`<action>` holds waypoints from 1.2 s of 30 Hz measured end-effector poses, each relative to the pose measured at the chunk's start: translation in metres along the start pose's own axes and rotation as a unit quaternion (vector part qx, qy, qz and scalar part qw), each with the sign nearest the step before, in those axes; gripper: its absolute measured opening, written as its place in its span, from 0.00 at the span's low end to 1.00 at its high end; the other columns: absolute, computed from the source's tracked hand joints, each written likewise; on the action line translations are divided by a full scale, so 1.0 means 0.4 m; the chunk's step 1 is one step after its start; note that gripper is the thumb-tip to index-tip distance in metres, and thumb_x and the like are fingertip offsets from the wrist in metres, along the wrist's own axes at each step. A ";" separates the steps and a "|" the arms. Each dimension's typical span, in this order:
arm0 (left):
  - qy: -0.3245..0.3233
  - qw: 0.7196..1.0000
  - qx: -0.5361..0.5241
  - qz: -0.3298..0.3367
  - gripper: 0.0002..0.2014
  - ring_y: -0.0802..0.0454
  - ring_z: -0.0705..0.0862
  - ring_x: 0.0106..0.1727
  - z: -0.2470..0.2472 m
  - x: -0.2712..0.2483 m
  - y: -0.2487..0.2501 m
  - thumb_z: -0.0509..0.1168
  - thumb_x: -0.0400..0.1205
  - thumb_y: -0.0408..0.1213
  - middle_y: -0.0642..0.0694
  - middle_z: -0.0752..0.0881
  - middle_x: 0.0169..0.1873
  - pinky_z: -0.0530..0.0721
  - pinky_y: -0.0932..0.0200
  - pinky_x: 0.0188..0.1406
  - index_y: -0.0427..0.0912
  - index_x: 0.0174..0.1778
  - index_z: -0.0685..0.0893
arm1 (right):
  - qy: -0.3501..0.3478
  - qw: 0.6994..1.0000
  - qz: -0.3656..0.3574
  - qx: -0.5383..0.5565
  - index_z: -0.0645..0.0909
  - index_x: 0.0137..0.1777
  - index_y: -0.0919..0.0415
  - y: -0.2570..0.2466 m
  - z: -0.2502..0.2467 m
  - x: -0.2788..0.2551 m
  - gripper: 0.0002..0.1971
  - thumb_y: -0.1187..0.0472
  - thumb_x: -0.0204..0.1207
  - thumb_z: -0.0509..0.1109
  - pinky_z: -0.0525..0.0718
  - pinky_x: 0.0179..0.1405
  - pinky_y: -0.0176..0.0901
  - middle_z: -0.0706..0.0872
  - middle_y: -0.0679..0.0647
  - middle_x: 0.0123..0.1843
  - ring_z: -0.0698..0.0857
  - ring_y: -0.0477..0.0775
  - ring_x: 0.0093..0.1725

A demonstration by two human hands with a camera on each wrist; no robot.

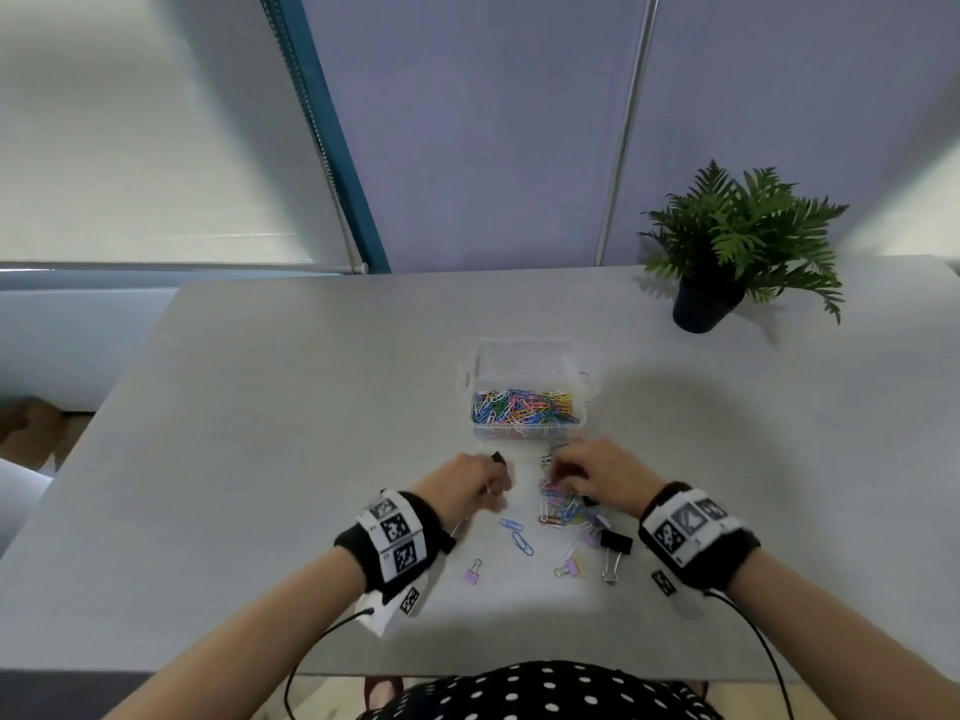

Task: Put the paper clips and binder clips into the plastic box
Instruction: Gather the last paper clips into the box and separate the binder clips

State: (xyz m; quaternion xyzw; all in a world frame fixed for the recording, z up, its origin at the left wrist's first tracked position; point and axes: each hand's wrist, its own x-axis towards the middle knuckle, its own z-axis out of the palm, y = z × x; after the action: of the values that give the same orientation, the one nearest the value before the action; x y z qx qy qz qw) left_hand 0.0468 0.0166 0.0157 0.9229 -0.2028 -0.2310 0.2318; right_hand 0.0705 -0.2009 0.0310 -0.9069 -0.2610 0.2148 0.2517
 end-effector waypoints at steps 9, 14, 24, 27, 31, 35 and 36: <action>0.017 0.998 0.057 0.005 0.27 0.44 0.77 0.60 0.115 -0.013 0.050 0.71 0.73 0.34 0.40 0.72 0.63 0.79 0.48 0.61 0.36 0.67 0.70 | -0.039 0.991 0.042 -0.121 0.71 0.64 0.58 0.009 0.099 -0.079 0.20 0.59 0.73 0.70 0.78 0.54 0.46 0.74 0.53 0.65 0.75 0.53 0.63; 0.030 0.999 0.013 0.018 0.25 0.44 0.78 0.58 0.127 0.015 0.091 0.70 0.74 0.29 0.39 0.74 0.62 0.81 0.48 0.60 0.37 0.67 0.72 | -0.037 0.989 0.043 -0.138 0.68 0.68 0.59 0.009 0.107 -0.065 0.26 0.65 0.70 0.71 0.81 0.55 0.48 0.72 0.54 0.68 0.72 0.54 0.67; 0.026 0.993 0.111 0.042 0.06 0.40 0.80 0.54 0.123 0.033 0.104 0.63 0.79 0.30 0.38 0.79 0.54 0.82 0.45 0.51 0.34 0.50 0.79 | 0.064 0.985 -0.039 -0.153 0.77 0.49 0.62 0.032 0.098 -0.056 0.09 0.70 0.71 0.61 0.72 0.31 0.42 0.81 0.59 0.52 0.82 0.58 0.50; 0.008 0.989 0.143 0.024 0.10 0.38 0.79 0.57 0.119 0.030 0.107 0.61 0.82 0.34 0.36 0.77 0.57 0.78 0.44 0.52 0.32 0.56 0.78 | 0.066 0.983 -0.057 -0.159 0.73 0.35 0.57 0.043 0.105 -0.063 0.13 0.71 0.57 0.74 0.65 0.20 0.34 0.81 0.53 0.37 0.82 0.54 0.33; -0.008 0.990 0.140 0.018 0.11 0.37 0.79 0.57 0.115 0.022 0.093 0.60 0.83 0.36 0.36 0.77 0.57 0.79 0.44 0.52 0.34 0.56 0.78 | 0.059 0.979 -0.070 -0.181 0.73 0.36 0.55 0.058 0.115 -0.056 0.16 0.67 0.57 0.77 0.71 0.19 0.37 0.81 0.51 0.36 0.82 0.52 0.35; -0.005 0.996 0.088 0.000 0.10 0.40 0.81 0.55 0.109 0.011 0.065 0.62 0.81 0.38 0.40 0.80 0.54 0.81 0.48 0.53 0.37 0.54 0.80 | 0.065 0.969 -0.099 -0.217 0.74 0.37 0.54 0.053 0.122 -0.056 0.19 0.63 0.55 0.82 0.75 0.19 0.35 0.82 0.48 0.33 0.82 0.48 0.32; 0.000 0.997 0.077 0.000 0.09 0.41 0.81 0.55 0.105 0.007 0.058 0.63 0.81 0.38 0.40 0.80 0.53 0.81 0.49 0.53 0.38 0.53 0.80 | 0.068 0.967 -0.104 -0.221 0.75 0.38 0.55 0.052 0.124 -0.055 0.19 0.63 0.55 0.83 0.76 0.19 0.34 0.82 0.48 0.33 0.81 0.48 0.31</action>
State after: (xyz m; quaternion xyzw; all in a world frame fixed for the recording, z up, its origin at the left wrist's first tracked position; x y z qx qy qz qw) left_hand 0.0209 -0.0176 -0.0063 0.9380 -0.2196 -0.2152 0.1600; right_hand 0.0352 -0.2119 -0.0139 -0.9203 -0.3772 0.0622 0.0831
